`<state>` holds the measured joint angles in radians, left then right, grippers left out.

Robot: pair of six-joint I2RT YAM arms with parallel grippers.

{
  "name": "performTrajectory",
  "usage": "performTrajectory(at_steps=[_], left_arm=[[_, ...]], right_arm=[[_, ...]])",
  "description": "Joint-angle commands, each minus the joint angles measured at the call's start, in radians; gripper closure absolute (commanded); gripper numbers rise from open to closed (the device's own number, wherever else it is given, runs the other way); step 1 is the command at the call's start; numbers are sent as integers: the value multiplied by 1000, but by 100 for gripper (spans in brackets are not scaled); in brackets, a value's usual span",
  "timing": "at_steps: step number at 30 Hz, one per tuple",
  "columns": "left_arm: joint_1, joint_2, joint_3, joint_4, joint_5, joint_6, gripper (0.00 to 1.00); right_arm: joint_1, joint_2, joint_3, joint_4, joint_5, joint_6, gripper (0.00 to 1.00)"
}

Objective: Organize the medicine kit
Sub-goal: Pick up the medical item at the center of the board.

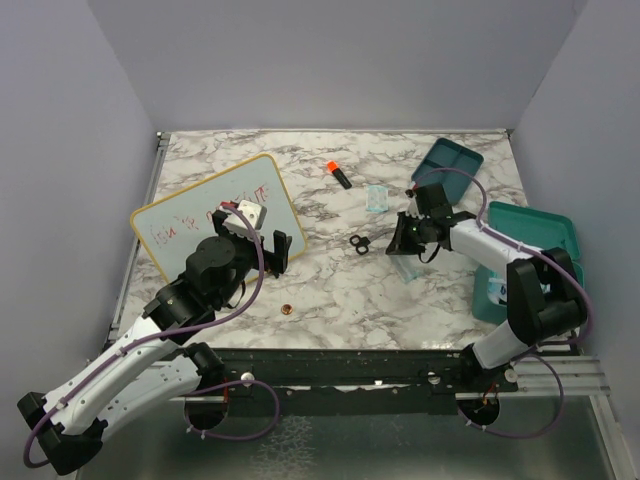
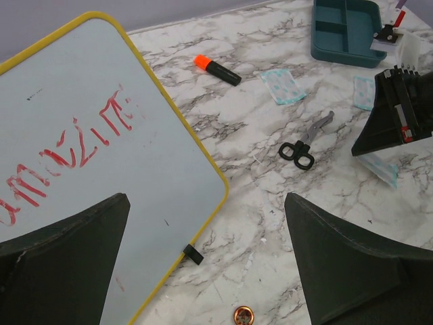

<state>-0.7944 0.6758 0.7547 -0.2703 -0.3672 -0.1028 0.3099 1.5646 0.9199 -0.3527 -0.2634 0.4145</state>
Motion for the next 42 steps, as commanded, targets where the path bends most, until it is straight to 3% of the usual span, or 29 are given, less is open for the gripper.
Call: performTrajectory(at_steps=[1, 6, 12, 18, 25, 30, 31, 36, 42], left_arm=[[-5, 3, -15, 14, -12, 12, 1], [-4, 47, -1, 14, 30, -32, 1], [-5, 160, 54, 56, 196, -215, 4], [-4, 327, 85, 170, 338, -363, 15], [-13, 535, 146, 257, 423, -414, 33], [-30, 615, 174, 285, 401, -420, 36], [-31, 616, 172, 284, 396, -425, 36], [-32, 582, 147, 272, 307, -381, 36], [-31, 646, 169, 238, 327, -377, 48]], right_arm=[[49, 14, 48, 40, -55, 50, 99], [55, -17, 56, 49, -71, 70, 99], [55, -55, 27, 108, -129, 114, 99], [55, -133, -20, 169, -167, 184, 99], [55, -219, -61, 237, -220, 272, 99], [55, -241, -67, 224, -154, 230, 99], [55, -224, -58, 201, -142, 196, 98], [55, -121, -31, 130, -185, 93, 70], [51, -97, -83, 122, -83, 131, 59]])
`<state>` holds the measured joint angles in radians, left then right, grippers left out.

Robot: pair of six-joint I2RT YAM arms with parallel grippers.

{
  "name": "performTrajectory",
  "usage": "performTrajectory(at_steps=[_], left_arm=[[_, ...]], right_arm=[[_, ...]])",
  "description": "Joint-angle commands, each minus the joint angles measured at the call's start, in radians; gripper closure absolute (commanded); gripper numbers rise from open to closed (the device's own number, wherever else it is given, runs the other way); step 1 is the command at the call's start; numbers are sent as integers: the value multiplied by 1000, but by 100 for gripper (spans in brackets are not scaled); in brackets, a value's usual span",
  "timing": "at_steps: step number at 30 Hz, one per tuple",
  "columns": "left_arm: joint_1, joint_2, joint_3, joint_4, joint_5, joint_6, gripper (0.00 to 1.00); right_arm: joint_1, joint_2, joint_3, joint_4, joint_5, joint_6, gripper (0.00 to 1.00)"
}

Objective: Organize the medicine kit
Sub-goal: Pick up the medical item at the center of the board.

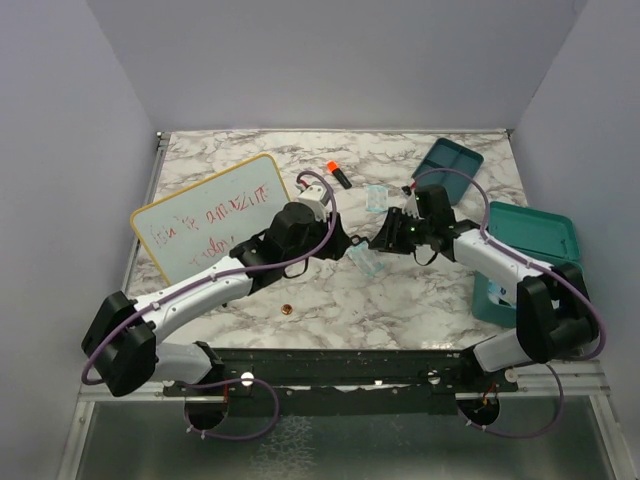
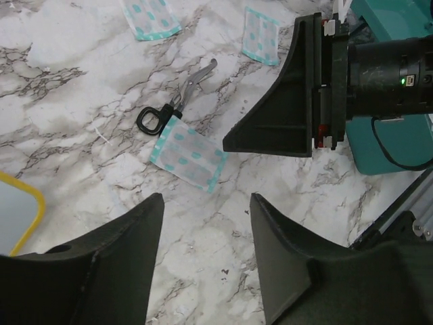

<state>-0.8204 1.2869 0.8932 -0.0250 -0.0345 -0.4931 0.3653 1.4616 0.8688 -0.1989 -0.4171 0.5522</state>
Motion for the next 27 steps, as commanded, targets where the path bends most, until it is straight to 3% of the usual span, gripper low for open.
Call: performTrajectory(at_steps=[1, 7, 13, 27], left_arm=[[-6, 53, 39, -10, 1, 11, 52], [-5, 151, 48, 38, 20, -1, 75], [-6, 258, 98, 39, 59, -1, 100], [36, 508, 215, 51, 115, -75, 100]], right_arm=[[-7, 6, -43, -26, 81, 2, 57], [-94, 38, -140, 77, 0, 61, 46], [-106, 60, -190, 153, -45, 86, 44], [-107, 97, -292, 375, -50, 191, 44]])
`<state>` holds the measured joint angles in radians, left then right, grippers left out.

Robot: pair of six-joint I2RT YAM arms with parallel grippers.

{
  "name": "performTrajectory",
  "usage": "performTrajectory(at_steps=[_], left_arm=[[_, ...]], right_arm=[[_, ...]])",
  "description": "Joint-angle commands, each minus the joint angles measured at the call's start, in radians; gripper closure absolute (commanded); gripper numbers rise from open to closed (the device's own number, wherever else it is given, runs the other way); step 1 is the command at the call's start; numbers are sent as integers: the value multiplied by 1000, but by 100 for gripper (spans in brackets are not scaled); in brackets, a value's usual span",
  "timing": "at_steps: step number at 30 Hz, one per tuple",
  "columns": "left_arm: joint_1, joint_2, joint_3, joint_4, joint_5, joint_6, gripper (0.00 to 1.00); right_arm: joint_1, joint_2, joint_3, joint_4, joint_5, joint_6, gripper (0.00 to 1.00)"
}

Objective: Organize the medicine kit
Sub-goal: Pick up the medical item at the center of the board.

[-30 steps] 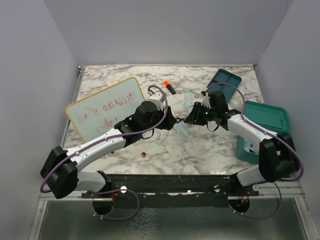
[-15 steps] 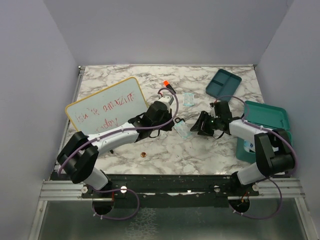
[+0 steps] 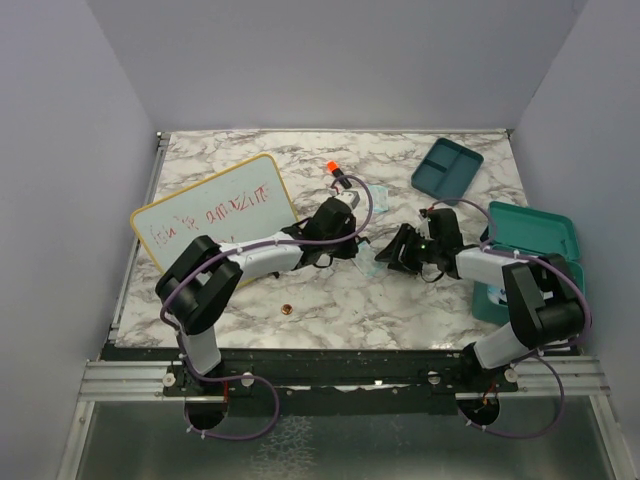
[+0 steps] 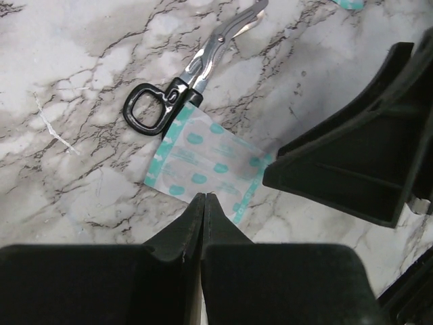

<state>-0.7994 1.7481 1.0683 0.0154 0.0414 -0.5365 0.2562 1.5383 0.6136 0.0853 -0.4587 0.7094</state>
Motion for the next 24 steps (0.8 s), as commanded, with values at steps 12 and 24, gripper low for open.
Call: performTrajectory(at_steps=[12, 24], left_arm=[[46, 112, 12, 46, 72, -13, 100], [46, 156, -6, 32, 92, 3, 100]], right_arm=[[2, 54, -50, 164, -38, 57, 43], [2, 77, -86, 248, -83, 98, 45]])
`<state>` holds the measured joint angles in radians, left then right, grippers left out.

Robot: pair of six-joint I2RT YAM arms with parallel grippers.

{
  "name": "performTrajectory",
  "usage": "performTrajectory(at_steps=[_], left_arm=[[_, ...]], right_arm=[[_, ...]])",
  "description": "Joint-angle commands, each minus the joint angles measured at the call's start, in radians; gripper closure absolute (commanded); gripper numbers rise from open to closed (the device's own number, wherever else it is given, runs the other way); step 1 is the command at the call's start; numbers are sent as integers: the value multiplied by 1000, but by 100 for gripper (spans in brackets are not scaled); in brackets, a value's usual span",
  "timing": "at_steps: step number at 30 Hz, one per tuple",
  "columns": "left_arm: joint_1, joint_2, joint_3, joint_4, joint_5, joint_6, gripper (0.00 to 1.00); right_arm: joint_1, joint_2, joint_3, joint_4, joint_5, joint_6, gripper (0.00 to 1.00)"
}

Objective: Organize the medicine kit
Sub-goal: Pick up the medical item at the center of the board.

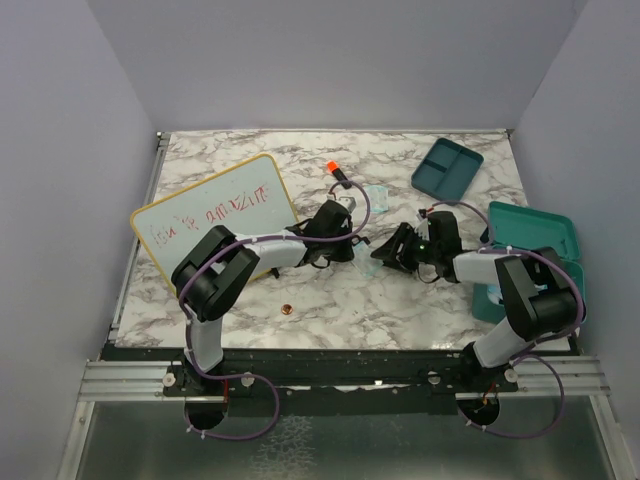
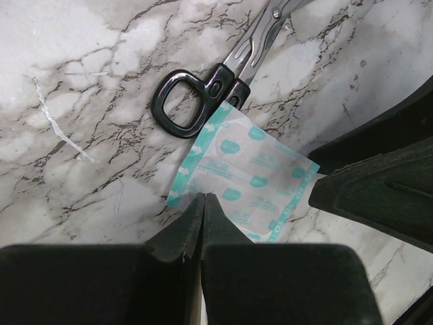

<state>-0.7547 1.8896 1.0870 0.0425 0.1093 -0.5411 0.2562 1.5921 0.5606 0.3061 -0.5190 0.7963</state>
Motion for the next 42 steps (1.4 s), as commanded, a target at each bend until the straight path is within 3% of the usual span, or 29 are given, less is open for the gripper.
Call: performTrajectory(at_steps=[1, 9, 19, 21, 25, 31, 34, 40, 42], left_arm=[[2, 13, -30, 7, 23, 7, 100], [2, 5, -45, 23, 34, 6, 100], [2, 7, -46, 22, 35, 10, 100], [2, 5, -47, 17, 38, 16, 100], [2, -11, -45, 17, 50, 6, 100], [2, -97, 47, -93, 45, 36, 100], [2, -164, 86, -133, 32, 48, 83], [2, -307, 117, -184, -10, 76, 25], [2, -364, 122, -205, -27, 97, 19]], right_arm=[[2, 24, -34, 30, -25, 9, 47], [2, 51, -19, 13, -52, -37, 60], [2, 101, 5, 45, -83, -72, 64], [2, 109, 8, 55, -92, -80, 71], [3, 77, -11, 51, -78, -83, 98], [3, -44, -57, -5, -36, -87, 99], [2, -121, -63, -68, -8, -97, 99], [2, -309, -61, -180, 43, -94, 99], [2, -367, -56, -215, 71, -86, 99]])
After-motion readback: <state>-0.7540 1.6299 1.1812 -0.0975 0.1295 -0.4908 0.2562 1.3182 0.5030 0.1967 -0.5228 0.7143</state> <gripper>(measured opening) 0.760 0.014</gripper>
